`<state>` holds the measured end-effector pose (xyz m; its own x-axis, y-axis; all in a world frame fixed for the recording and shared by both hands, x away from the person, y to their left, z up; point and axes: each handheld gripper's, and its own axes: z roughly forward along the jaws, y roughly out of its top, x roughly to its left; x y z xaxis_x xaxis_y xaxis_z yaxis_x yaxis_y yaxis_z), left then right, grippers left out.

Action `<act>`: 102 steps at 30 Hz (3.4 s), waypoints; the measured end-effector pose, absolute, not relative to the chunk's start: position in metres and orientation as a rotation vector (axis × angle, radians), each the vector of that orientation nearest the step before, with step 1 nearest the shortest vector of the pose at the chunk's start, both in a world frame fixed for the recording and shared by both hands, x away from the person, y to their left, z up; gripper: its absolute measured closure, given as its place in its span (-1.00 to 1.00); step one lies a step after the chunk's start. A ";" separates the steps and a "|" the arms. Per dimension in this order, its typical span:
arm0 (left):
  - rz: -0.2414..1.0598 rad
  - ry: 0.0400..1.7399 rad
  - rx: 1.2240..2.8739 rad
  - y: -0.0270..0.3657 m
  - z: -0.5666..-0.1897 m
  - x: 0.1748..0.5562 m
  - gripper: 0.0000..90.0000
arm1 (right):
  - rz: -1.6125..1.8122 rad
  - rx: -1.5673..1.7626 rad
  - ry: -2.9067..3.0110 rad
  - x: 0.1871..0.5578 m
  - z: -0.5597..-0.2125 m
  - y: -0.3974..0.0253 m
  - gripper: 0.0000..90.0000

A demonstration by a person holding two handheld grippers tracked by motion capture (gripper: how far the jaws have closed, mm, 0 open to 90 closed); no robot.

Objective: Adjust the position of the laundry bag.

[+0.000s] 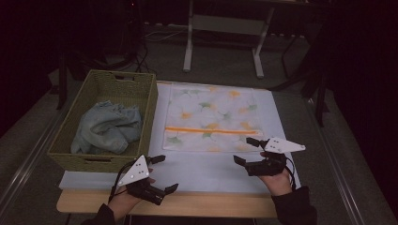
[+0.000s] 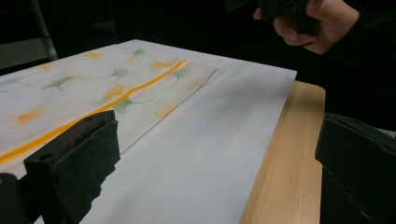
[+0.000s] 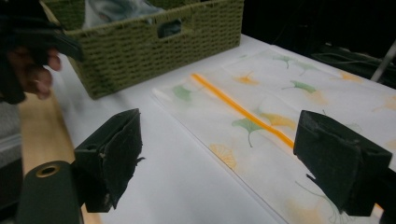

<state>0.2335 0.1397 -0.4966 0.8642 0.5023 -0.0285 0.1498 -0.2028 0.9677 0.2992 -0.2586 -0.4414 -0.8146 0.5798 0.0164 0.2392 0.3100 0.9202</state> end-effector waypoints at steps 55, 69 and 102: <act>0.318 0.506 1.777 0.141 -0.499 0.234 -0.99 | 1.138 0.815 2.523 0.387 -0.535 -0.184 -0.42; 0.319 0.502 1.792 0.140 -0.501 0.234 -0.98 | 1.022 0.851 2.467 0.399 -0.539 -0.184 -0.39; 0.317 0.506 1.791 0.139 -0.501 0.234 -0.99 | 1.029 0.840 2.556 0.395 -0.515 -0.178 1.00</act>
<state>0.2339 0.1394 -0.5009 0.8686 0.4934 -0.0459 0.1743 -0.2175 0.9604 0.3951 -0.1785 -0.5146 -0.7989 0.6010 -0.0241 0.4167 0.5819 0.6983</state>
